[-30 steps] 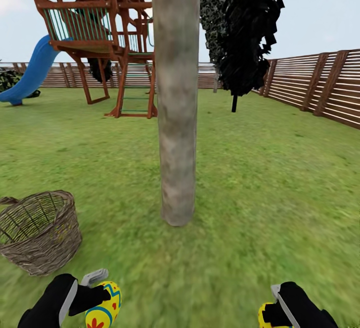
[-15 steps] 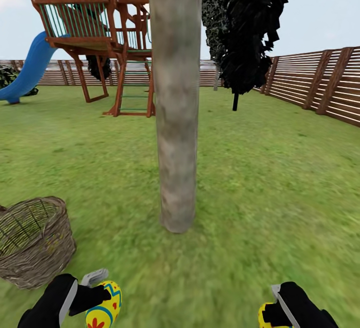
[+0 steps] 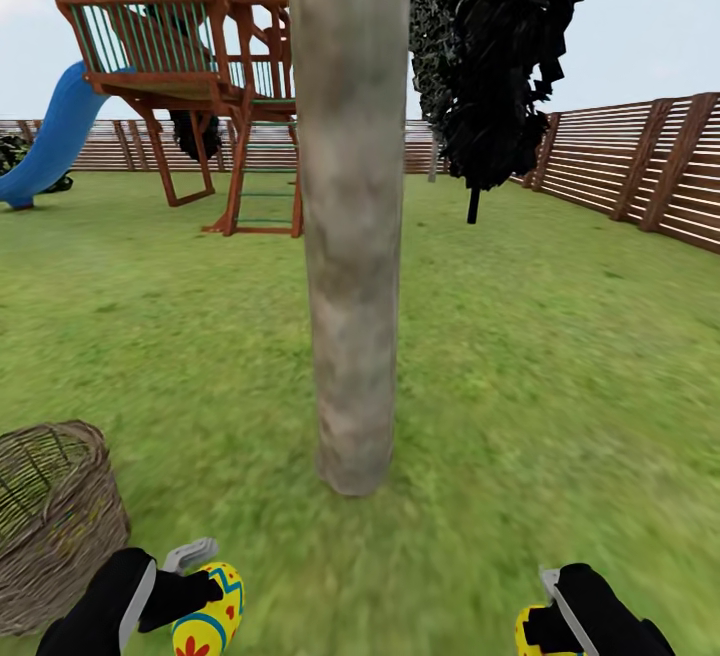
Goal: Take the three Easter eggs out of the wicker basket on the lawn in the garden, then place them on the lawn next to a single tree (choose any tree) so that all three eggs are next to the same tree and none are left in the basket.
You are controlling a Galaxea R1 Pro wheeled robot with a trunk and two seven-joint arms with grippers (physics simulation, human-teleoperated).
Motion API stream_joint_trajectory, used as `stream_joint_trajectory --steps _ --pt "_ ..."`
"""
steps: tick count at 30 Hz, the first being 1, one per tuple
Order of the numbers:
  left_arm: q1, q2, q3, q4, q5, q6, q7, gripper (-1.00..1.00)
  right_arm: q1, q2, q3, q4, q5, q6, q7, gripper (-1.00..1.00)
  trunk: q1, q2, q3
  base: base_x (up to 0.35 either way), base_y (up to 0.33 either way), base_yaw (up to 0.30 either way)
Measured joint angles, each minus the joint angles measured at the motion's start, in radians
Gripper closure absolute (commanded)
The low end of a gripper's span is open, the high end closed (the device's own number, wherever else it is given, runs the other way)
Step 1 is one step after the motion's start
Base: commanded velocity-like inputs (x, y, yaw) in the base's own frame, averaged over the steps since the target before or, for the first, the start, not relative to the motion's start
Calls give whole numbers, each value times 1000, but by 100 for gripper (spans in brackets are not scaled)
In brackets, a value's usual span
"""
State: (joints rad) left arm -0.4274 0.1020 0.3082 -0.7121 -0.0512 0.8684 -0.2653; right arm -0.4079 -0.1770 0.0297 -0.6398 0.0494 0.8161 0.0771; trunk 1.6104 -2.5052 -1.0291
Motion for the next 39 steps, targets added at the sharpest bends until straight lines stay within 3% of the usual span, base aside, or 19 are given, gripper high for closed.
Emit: stream_joint_trajectory --steps 6,39 --pt "0 0 0 0 0 1 0 100 0 0 0 0 0 0 0 100 1 0 0 104 0 0" --pt "0 -1 0 1 0 2 2 100 0 0 -1 0 0 0 2 100 16 -8 -128 0 0 0"
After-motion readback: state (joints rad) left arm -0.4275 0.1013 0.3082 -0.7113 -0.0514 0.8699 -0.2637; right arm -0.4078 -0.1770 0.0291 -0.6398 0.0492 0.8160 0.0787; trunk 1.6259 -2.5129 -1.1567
